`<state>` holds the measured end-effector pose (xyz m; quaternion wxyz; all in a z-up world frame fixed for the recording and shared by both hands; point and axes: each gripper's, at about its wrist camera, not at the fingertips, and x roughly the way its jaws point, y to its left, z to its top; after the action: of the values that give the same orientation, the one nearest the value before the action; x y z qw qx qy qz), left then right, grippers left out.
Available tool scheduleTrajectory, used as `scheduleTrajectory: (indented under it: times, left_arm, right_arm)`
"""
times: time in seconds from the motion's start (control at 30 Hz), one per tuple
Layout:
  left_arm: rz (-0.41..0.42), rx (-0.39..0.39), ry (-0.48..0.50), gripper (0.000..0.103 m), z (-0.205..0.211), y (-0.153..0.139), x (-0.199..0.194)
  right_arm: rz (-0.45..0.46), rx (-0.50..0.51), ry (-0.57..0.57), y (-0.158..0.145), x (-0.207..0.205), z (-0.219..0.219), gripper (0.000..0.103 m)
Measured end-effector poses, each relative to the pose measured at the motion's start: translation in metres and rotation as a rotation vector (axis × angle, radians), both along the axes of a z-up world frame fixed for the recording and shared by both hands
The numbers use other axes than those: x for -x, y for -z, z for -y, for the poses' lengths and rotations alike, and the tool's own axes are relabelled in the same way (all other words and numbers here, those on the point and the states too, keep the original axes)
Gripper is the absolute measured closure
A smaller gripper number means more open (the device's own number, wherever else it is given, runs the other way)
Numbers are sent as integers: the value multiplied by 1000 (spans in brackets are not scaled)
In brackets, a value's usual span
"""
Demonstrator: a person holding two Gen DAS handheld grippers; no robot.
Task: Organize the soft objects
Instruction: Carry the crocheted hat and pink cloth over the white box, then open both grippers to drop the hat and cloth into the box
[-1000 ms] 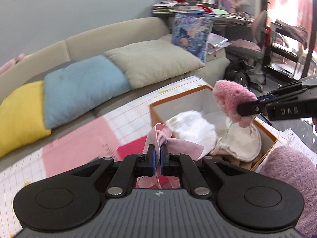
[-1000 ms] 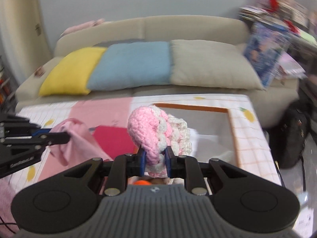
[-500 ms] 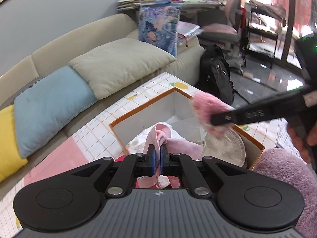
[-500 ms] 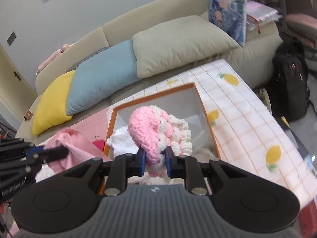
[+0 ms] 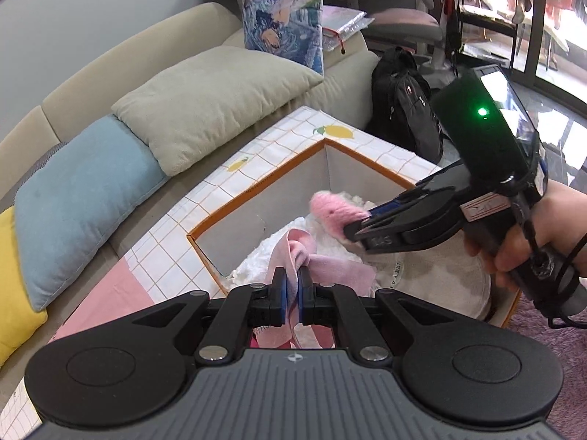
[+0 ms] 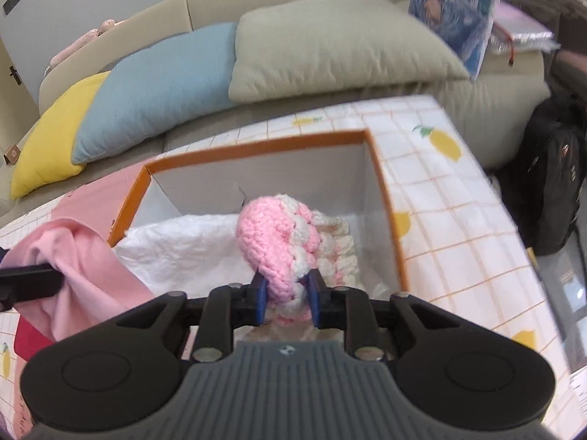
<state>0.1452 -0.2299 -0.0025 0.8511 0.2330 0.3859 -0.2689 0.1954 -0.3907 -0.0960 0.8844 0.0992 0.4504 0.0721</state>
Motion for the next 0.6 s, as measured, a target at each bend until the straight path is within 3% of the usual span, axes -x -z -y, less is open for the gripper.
scheduleTrajectory:
  times: [0.07,0.23,0.37,0.6]
  left_arm:
    - [-8,-12,5,96,2,4,-2]
    - [-25,-30,13,95,4,10,-5]
    - [-27,-27,17,95,5,11,-6]
    - [-49,45,71,94,18,8,-5]
  right_arm:
    - [4,-7,-20,2,-2,-4,70]
    - [14,-30,-22,1,3,-4,66]
    - [71,-131,47,-20,19,12,52]
    - [166,-171,209,-44,73,34,49]
